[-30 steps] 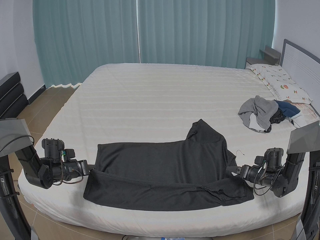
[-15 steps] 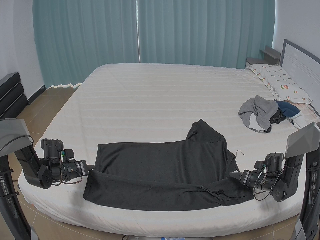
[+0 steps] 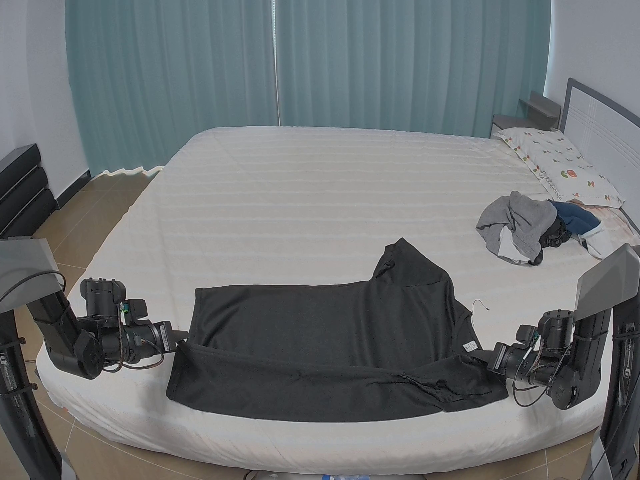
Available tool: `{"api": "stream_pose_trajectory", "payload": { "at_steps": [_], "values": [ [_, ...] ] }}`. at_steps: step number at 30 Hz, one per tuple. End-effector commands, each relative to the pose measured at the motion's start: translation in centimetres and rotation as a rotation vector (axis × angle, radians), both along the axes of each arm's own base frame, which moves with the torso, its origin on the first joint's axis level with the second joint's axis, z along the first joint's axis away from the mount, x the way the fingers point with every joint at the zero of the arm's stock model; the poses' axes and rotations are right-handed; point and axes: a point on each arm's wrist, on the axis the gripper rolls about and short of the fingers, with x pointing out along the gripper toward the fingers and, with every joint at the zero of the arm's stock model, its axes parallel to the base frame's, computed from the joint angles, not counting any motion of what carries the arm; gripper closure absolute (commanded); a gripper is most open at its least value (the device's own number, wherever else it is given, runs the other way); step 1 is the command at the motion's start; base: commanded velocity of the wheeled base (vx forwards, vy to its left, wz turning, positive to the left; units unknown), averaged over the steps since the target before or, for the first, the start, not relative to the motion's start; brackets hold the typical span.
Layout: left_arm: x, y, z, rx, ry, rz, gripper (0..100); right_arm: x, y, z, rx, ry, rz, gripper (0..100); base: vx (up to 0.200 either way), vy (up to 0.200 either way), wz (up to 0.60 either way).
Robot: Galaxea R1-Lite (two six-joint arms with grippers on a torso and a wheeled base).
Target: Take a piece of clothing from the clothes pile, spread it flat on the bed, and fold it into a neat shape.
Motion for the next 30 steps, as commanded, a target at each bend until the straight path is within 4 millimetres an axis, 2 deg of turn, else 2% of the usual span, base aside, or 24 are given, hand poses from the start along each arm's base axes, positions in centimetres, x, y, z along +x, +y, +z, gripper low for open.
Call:
{"api": "stream_pose_trajectory", "payload": {
  "at_steps": [1,30],
  "values": [
    [-0.1,0.0,0.3,0.001,-0.009,0.003,100,-0.2,-0.4,0.3,0.005,-0.011,-0.011,100,0.000,0.000,0.00],
    [-0.2,0.1,0.0,-0.001,0.002,0.003,100,0.6,-0.3,-0.9,0.054,0.013,0.009,100,0.000,0.000,0.00]
  ]
}}
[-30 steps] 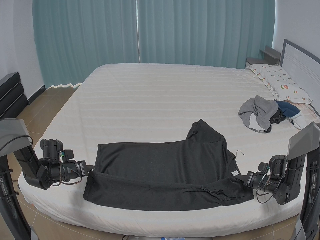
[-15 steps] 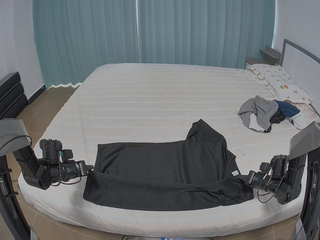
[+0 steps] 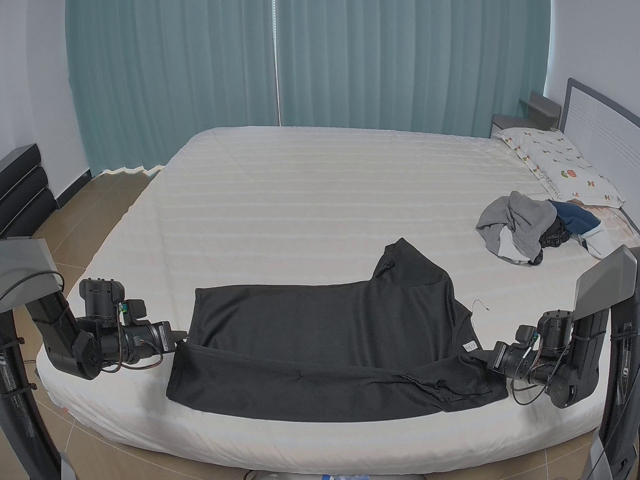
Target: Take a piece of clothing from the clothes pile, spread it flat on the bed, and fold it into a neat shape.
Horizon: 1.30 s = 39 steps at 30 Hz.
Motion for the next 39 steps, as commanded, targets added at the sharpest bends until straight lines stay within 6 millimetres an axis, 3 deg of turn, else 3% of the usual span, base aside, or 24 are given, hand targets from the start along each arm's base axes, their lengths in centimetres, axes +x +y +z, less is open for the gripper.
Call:
{"api": "stream_pose_trajectory", "payload": {
  "at_steps": [1,7,8,25,26,39],
  "values": [
    [0.00,0.01,-0.08,0.000,0.002,0.000,100,0.24,0.12,-0.33,0.001,-0.006,0.004,100,0.000,0.000,0.00],
    [0.00,0.01,-0.08,0.000,0.002,0.000,100,0.21,0.03,-0.34,0.000,-0.005,0.000,100,0.000,0.000,0.00],
    [0.00,0.01,-0.08,0.000,0.002,0.000,100,0.21,0.04,-0.29,0.001,-0.006,0.003,0,0.000,0.000,0.00],
    [0.04,0.01,-0.15,-0.002,0.004,0.001,100,0.17,0.14,-0.37,0.010,-0.006,0.031,0,0.000,0.000,0.00],
    [0.08,0.06,-0.13,-0.002,0.003,0.003,100,0.17,0.18,-0.37,0.010,-0.006,0.033,100,0.000,0.000,0.00],
    [0.00,0.05,-0.08,-0.002,0.003,0.003,100,-0.18,-0.56,-0.48,0.000,0.003,0.013,100,0.000,0.000,0.00]
  ]
}}
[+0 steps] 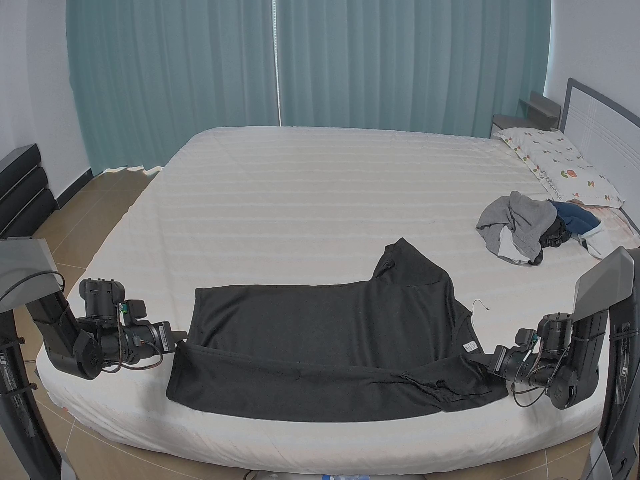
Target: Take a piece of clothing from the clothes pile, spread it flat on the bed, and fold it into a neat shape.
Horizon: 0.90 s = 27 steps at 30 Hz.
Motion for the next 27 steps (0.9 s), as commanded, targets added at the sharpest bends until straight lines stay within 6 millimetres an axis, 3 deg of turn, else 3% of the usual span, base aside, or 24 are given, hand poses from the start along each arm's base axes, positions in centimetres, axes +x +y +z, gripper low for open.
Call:
{"api": "stream_pose_trajectory", "payload": {
  "at_steps": [1,7,10,19,27],
  "values": [
    [0.0,0.0,0.0,-0.001,0.000,0.000,100,0.0,-0.2,0.1,0.003,-0.011,-0.009,100,0.000,0.000,0.00],
    [-0.1,0.2,0.3,0.002,-0.008,0.007,100,-0.3,-0.7,1.7,0.019,-0.037,-0.033,100,0.000,0.000,0.00],
    [-0.7,0.2,1.1,0.005,-0.025,0.008,100,-1.5,-0.7,4.0,0.066,-0.059,-0.035,100,0.000,0.000,0.00],
    [-1.4,0.4,2.0,0.011,-0.044,0.015,100,-4.2,-1.1,7.2,0.085,-0.105,-0.033,100,0.000,0.000,0.00],
    [-4.2,0.7,3.0,0.011,-0.034,0.034,100,-7.0,-1.3,8.9,0.105,-0.112,-0.012,100,0.000,0.000,0.00]
  ]
}}
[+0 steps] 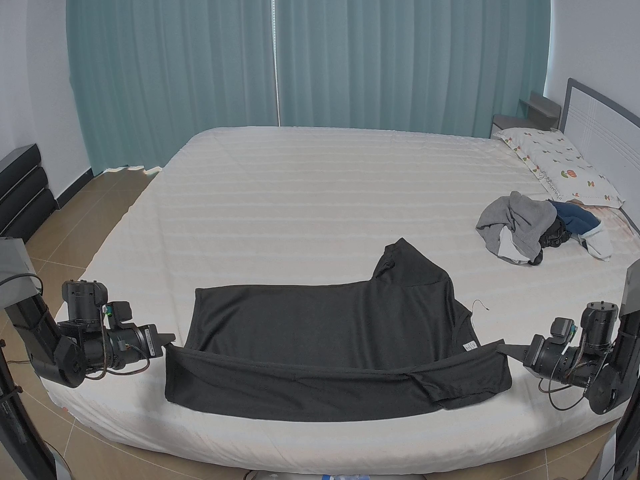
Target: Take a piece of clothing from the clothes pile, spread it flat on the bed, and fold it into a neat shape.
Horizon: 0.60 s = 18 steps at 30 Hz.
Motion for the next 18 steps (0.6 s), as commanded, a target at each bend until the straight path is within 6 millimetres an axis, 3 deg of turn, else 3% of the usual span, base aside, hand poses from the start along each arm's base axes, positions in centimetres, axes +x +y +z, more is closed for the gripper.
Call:
{"api": "stream_pose_trajectory", "payload": {
  "at_steps": [1,9,18],
  "values": [
    [-2.0,0.2,1.1,-0.004,-0.013,0.014,100,-1.7,-0.2,1.9,-0.002,-0.057,-0.011,100,0.000,0.000,0.00],
    [-3.9,0.1,1.9,-0.068,0.013,0.064,100,-2.5,-0.7,2.7,0.004,-0.038,-0.031,100,0.000,0.000,0.00],
    [-4.4,0.2,1.8,-0.105,0.046,0.100,100,-3.1,-0.5,1.6,-0.014,0.066,-0.010,100,0.000,0.000,0.00]
  ]
}}
